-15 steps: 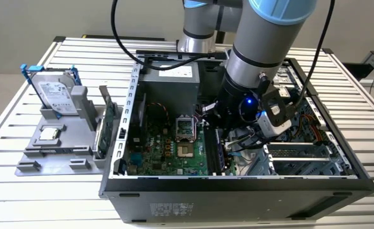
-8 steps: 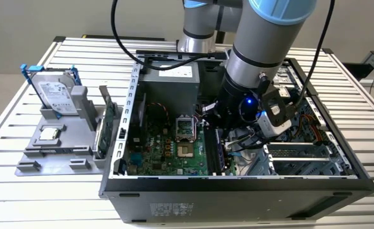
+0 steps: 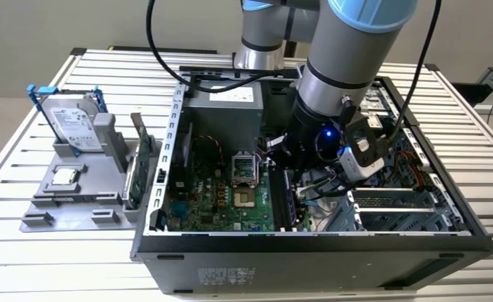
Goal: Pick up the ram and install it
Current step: 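Press down the ram until it locks into place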
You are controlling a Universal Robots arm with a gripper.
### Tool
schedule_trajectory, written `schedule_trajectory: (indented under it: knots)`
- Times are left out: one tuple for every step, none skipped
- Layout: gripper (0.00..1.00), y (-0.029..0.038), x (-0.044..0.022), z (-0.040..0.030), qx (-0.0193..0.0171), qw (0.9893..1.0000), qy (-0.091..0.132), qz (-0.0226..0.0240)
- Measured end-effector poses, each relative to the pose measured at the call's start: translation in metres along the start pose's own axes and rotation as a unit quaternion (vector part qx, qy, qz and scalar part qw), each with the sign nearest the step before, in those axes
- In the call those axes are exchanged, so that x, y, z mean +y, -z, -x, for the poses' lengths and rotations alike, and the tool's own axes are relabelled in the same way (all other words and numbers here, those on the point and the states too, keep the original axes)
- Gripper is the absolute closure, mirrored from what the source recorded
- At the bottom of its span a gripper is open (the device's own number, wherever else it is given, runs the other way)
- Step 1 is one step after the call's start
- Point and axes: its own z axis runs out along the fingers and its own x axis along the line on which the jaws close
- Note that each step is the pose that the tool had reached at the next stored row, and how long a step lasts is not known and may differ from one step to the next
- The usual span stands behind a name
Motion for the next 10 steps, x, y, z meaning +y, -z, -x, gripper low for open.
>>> schedule_trajectory:
  knots:
    - [1.00,0.0000,0.0000,0.0000,0.0001,1.0000,0.003,-0.0001]
    - [1.00,0.0000,0.0001,0.0000,0.0003,1.0000,0.008,-0.0001]
    - [1.00,0.0000,0.0002,0.0000,0.0006,0.9999,0.016,-0.0001]
    - [1.00,0.0000,0.0002,-0.0001,0.0008,0.9997,0.024,-0.0002]
    - [1.00,0.0000,0.0002,-0.0001,0.0011,0.9995,0.031,-0.0003]
    - [1.00,-0.0001,0.0003,-0.0001,0.0013,0.9993,0.038,-0.0004]
    - [1.00,-0.0001,0.0004,-0.0001,0.0015,0.9991,0.042,-0.0004]
    - [1.00,-0.0001,0.0004,-0.0001,0.0016,0.9989,0.046,-0.0005]
    - [1.00,-0.0001,0.0004,-0.0001,0.0017,0.9988,0.049,-0.0005]
    - [1.00,-0.0002,0.0004,-0.0001,0.0018,0.9987,0.051,-0.0005]
